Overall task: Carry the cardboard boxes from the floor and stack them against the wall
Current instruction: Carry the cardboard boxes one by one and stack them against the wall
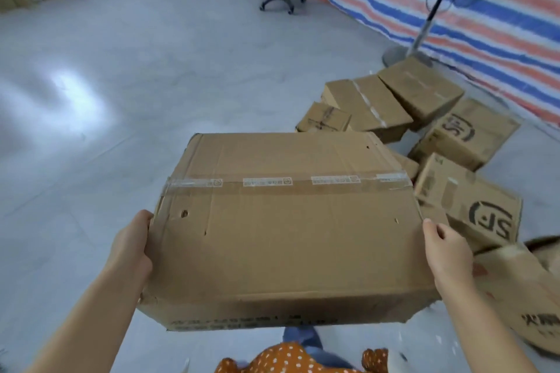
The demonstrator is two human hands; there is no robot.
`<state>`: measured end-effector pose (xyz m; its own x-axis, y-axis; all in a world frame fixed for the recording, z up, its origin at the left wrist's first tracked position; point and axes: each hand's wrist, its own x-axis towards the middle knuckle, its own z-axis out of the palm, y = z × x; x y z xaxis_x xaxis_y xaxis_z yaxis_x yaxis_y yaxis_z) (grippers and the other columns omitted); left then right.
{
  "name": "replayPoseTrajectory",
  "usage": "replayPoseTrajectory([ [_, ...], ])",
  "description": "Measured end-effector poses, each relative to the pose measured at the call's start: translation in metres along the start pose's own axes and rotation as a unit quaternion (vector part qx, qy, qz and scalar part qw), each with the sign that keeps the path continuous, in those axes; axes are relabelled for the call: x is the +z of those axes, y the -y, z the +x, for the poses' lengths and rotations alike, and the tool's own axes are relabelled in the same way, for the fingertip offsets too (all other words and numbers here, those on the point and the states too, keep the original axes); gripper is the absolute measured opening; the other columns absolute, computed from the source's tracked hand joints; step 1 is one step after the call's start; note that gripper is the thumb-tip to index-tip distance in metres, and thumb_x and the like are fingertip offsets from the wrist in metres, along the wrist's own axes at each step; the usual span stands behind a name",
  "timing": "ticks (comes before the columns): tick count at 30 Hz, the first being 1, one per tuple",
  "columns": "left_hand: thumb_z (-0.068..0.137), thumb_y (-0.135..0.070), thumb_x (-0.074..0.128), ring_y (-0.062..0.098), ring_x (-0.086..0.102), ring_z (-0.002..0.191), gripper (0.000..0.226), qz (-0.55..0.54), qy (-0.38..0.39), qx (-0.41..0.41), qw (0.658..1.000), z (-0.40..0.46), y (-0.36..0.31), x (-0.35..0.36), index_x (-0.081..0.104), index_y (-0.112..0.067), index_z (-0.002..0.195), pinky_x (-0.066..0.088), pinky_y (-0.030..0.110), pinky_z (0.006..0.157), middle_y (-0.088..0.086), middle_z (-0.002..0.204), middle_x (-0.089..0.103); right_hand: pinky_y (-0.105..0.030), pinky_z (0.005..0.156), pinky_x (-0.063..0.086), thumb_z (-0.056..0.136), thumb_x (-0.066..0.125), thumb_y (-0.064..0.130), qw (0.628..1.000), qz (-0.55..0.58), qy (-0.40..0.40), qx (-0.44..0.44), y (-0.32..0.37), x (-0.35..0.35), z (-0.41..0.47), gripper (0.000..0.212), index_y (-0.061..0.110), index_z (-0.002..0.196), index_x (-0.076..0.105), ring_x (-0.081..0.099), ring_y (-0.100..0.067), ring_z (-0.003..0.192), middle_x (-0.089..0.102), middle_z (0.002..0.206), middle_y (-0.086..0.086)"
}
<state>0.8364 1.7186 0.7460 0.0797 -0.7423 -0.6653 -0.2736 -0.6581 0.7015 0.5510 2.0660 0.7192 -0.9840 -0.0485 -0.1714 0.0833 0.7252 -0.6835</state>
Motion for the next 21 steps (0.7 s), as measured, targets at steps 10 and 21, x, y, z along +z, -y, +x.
replayPoseTrajectory([
  [10, 0.074, -0.025, 0.051, 0.021, 0.027, 0.051, 0.027, -0.063, -0.079, -0.012, 0.995, 0.029, -0.071, 0.022, 0.039, -0.021, 0.05, 0.018, 0.031, 0.05, -0.005, 0.035, 0.033, -0.034, 0.059, 0.033, 0.098, 0.038, 0.039, 0.993, 0.0, 0.073, -0.088, 0.138, 0.069, 0.123, 0.046, 0.004, 0.071, 0.053, 0.046, -0.028, 0.063, 0.05, 0.066, -0.012],
  [21, 0.076, -0.023, 0.051, 0.02, 0.021, 0.052, 0.025, -0.094, -0.139, -0.019, 0.986, 0.162, -0.204, -0.001, 0.038, -0.019, 0.055, 0.014, 0.032, 0.05, 0.0, 0.047, 0.03, -0.032, 0.056, 0.027, 0.099, 0.041, 0.033, 0.979, 0.017, 0.14, -0.145, 0.322, 0.237, 0.171, 0.046, 0.003, 0.063, 0.043, 0.038, -0.024, 0.054, 0.04, 0.056, -0.009],
])
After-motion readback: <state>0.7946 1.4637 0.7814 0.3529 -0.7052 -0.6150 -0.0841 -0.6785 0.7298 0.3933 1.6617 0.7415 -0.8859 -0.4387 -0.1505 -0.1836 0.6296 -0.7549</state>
